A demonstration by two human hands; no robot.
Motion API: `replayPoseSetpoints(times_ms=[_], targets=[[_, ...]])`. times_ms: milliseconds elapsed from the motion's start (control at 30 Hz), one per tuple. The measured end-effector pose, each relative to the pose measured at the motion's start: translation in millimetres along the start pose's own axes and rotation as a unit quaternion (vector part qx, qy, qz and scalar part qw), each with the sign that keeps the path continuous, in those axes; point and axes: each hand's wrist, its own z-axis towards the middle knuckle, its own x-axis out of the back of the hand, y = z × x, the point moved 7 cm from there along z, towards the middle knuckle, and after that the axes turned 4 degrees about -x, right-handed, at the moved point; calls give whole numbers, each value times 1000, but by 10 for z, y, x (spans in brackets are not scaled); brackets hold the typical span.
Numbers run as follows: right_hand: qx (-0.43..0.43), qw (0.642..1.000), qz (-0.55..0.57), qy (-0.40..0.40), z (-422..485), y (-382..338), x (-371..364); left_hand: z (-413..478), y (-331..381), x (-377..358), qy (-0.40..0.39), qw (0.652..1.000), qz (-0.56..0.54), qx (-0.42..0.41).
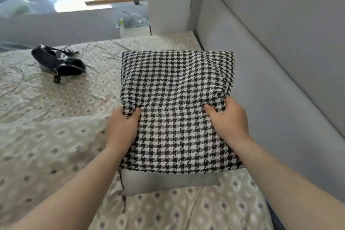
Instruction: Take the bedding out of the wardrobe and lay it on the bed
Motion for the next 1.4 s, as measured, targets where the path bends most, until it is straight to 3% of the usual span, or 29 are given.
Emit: replayPoseSetpoints(times_ms=[300,500,633,733,867,1067,1200,1400], targets=[[-18,995,-37,-87,323,848,-1538,131,-1573,-765,21,996,46,72],[-43,992,-37,-109,314,1067,-2126,202,-2087,-829,55,993,56,89],[-80,982,-118,-121,344,1288,-2365,236,-2377,-902,58,984,119,121],[-112,972,-176,-106,279,1557,-2493,208,-2503,-1012,18,967,212,137],[-102,957,-225,-153,207,1687,-2638,203,-2589,-1150,-76,959,243,128],[-116,938,-254,-204,222,1659,-2630,204,-2571,-1087,-96,950,249,159],[-143,941,-201,-230,258,1469,-2390,176,-2234,-913,-107,956,231,148],[-68,968,-57,-233,89,626,-1604,58,-1389,-502,-141,959,240,56]])
